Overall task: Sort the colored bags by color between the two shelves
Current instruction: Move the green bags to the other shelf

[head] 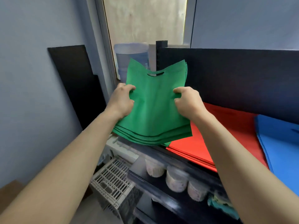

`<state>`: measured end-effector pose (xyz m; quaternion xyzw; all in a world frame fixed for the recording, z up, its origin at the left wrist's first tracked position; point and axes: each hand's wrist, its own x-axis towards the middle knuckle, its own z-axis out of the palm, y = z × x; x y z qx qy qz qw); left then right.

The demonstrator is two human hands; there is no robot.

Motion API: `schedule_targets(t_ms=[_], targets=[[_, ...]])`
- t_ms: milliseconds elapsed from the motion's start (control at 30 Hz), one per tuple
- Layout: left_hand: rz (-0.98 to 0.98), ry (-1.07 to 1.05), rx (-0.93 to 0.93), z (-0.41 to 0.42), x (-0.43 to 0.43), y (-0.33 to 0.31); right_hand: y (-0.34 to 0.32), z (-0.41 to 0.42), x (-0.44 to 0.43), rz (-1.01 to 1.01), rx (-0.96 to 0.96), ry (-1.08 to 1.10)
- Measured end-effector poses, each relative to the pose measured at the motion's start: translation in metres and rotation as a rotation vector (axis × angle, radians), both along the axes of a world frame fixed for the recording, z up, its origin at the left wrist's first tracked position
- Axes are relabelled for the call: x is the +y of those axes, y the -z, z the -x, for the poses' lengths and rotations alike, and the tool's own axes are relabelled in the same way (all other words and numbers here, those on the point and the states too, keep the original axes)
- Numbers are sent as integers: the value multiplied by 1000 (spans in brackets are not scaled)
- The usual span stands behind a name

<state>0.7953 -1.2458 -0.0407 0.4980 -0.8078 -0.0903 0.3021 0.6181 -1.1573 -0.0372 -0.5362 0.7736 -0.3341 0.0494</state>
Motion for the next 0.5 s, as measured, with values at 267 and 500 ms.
schedule_targets(t_ms=[267, 500], targets=[[1, 158, -72, 2, -76, 9, 23, 2, -32, -87, -72, 139], [-144, 208, -48, -3, -103, 42, 42, -4, -42, -182, -71, 223]])
